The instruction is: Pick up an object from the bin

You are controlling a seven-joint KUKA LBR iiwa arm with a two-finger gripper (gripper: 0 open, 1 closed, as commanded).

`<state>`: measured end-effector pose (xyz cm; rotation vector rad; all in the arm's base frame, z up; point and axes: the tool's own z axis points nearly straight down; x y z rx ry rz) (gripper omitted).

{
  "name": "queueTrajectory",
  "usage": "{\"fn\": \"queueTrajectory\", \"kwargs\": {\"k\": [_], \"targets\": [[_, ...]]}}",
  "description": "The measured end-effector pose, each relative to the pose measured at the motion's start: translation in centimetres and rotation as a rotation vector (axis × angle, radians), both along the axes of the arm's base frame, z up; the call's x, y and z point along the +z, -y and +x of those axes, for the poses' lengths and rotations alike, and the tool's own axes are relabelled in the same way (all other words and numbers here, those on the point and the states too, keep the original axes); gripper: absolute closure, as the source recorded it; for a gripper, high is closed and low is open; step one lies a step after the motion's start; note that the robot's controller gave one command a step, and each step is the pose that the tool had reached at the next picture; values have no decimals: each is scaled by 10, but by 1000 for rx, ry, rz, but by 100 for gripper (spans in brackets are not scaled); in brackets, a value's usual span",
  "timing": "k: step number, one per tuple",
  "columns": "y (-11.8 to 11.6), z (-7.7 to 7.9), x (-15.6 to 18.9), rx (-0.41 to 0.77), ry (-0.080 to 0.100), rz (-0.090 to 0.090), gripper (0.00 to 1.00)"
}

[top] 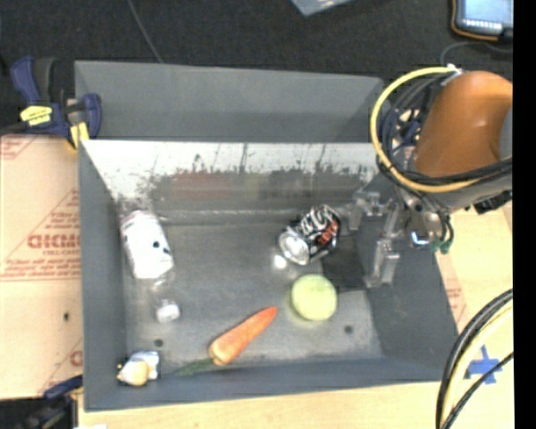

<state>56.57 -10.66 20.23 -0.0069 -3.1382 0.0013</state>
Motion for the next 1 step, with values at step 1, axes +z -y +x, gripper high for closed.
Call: {"fn": "queueTrajectory", "kwargs": {"k": [1], "targets": [[0,1,5,2,7,-1,0]]}}
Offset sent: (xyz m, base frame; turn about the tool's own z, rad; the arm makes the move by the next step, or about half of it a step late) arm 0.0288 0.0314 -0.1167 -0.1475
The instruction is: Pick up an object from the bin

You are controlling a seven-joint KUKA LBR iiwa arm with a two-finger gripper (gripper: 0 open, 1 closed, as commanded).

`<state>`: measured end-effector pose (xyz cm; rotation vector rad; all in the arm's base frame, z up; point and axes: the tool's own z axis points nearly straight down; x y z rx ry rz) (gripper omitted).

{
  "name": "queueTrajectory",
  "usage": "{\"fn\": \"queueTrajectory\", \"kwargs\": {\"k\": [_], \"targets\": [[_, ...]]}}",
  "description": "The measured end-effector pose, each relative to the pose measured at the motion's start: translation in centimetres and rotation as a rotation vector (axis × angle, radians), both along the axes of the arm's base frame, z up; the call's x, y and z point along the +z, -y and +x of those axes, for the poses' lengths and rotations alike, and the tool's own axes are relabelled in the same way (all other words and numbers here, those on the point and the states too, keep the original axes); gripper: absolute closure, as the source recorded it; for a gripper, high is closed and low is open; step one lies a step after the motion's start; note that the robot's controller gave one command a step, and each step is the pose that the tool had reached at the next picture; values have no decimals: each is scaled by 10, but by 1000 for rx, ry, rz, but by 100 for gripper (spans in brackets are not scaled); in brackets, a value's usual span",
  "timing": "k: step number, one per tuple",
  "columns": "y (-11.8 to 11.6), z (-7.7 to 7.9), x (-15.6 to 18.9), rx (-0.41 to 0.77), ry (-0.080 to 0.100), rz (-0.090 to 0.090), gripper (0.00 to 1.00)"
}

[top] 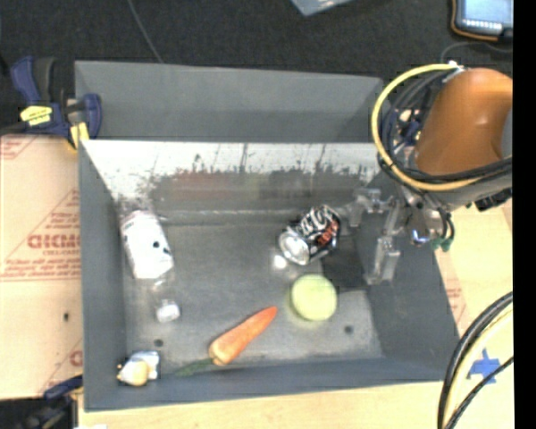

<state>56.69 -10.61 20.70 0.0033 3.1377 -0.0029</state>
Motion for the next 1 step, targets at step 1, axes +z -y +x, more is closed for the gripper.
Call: {"fn": "queueTrajectory", "kwargs": {"k": [1], "targets": [[-10,13,-41,50,7,-2,0]]}}
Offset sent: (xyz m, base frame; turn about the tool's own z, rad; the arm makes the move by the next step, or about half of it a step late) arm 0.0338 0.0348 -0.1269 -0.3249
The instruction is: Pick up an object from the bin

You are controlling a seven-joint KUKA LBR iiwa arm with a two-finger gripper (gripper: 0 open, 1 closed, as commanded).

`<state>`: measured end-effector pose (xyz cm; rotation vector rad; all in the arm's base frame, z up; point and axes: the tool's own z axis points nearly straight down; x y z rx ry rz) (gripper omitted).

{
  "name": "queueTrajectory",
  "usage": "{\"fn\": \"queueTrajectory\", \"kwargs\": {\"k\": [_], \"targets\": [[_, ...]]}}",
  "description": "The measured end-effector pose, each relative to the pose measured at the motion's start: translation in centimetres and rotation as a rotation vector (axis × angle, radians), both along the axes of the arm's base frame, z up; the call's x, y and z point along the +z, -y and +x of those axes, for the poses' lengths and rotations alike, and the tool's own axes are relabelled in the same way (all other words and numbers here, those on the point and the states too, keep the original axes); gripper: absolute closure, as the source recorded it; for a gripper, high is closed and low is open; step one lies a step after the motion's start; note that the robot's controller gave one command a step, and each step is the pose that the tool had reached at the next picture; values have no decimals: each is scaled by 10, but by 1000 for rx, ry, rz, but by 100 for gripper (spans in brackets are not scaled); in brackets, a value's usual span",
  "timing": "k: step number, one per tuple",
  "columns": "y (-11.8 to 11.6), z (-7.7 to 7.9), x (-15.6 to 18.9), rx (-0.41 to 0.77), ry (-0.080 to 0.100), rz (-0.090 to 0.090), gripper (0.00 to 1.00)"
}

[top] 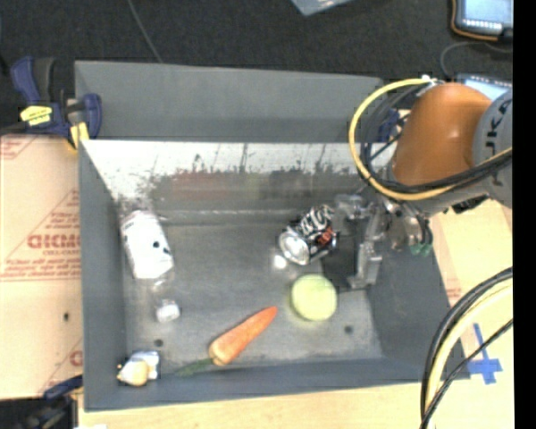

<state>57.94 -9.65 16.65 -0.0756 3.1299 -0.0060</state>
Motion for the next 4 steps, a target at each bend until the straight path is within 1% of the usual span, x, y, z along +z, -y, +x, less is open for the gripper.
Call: {"fn": "queueTrajectory", "kwargs": {"k": [1,2,3,4], "targets": [[-12,11,-46,147,-4,-1,0],[-15,14,-83,228,2,-2,0],[-19,13,-89,218,5,-4,0],[-30,14,-90,401,7,-9,0]]}}
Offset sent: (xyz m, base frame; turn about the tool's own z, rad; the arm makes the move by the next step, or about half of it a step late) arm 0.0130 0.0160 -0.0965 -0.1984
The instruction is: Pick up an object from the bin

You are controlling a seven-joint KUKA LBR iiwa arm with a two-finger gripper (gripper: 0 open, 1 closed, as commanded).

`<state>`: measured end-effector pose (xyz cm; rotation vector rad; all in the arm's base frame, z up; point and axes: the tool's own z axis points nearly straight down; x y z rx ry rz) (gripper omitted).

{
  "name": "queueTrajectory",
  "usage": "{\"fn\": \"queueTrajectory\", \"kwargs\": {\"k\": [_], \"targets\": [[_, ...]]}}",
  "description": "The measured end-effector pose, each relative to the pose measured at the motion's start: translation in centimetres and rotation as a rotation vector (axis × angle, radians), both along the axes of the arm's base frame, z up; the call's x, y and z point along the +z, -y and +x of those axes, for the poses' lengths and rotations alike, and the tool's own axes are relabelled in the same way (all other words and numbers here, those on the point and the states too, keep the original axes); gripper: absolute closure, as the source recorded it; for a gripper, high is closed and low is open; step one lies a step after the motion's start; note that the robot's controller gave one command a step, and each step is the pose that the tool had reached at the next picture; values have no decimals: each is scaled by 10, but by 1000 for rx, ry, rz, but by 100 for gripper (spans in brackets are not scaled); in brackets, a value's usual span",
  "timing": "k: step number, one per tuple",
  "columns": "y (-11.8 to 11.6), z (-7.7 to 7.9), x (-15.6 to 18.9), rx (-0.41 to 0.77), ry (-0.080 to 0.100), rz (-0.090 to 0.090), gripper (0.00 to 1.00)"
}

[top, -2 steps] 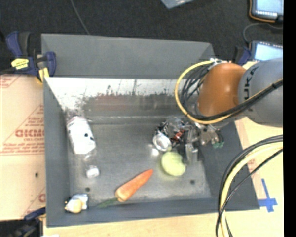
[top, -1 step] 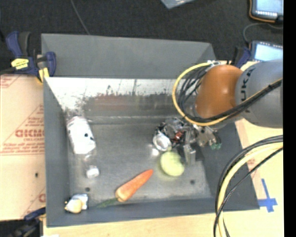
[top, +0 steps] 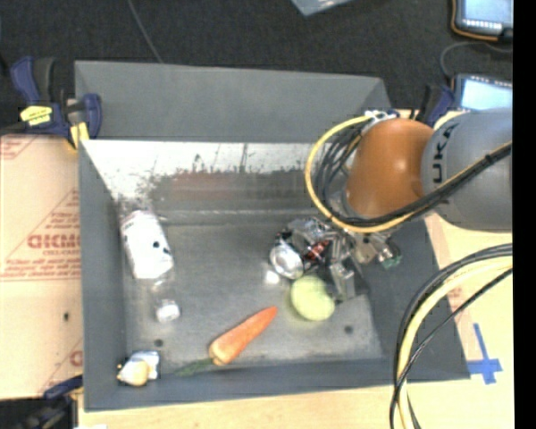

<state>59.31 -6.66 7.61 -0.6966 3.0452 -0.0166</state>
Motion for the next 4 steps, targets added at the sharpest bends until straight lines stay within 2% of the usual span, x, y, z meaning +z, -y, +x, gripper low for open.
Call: {"fn": "queueTrajectory", "kwargs": {"k": [1,4], "targets": [[-23,0,0,109,4,-2,100],[-23,0,0,111,4,-3,100]]}}
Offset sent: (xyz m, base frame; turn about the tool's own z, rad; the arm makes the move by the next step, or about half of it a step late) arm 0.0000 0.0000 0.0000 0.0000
